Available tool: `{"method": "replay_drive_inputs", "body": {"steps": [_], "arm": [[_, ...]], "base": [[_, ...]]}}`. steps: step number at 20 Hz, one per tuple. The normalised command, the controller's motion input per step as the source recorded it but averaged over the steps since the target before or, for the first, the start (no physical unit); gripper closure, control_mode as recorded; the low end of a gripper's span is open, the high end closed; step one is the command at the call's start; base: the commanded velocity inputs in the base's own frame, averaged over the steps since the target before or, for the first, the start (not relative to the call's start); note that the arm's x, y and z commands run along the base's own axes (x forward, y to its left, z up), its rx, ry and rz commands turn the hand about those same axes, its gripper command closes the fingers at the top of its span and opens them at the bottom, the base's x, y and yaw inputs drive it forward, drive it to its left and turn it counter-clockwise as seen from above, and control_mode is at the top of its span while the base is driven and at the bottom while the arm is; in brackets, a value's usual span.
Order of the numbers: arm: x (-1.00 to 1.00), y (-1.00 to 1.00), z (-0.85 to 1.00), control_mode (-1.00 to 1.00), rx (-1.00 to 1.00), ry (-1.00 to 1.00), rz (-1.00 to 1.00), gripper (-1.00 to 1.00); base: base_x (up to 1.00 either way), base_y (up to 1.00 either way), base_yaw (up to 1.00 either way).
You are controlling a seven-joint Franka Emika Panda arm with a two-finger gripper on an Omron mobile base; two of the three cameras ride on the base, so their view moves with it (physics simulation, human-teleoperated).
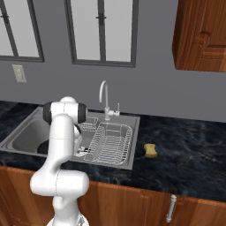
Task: Pick the pan and sponge and place them into the sink. Then turn on the water.
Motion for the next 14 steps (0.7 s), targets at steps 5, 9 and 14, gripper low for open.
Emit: {"method": "replay_drive_inputs", "body": {"steps": [5,9,14], "arm": [[0.3,0.0,-0.07,-1.0,0.0,0.03,0.0,-1.0],[0.01,0.03,0.42,-1.0,0.02,0.0,0.0,-1.0],[-0.26,0.16,0.87,-1.0,0.03,0.0,0.0,-1.0]], "base": [[0.0,0.0,0.0],[0.0,0.0,0.0],[0.0,0.0,0.0]]}}
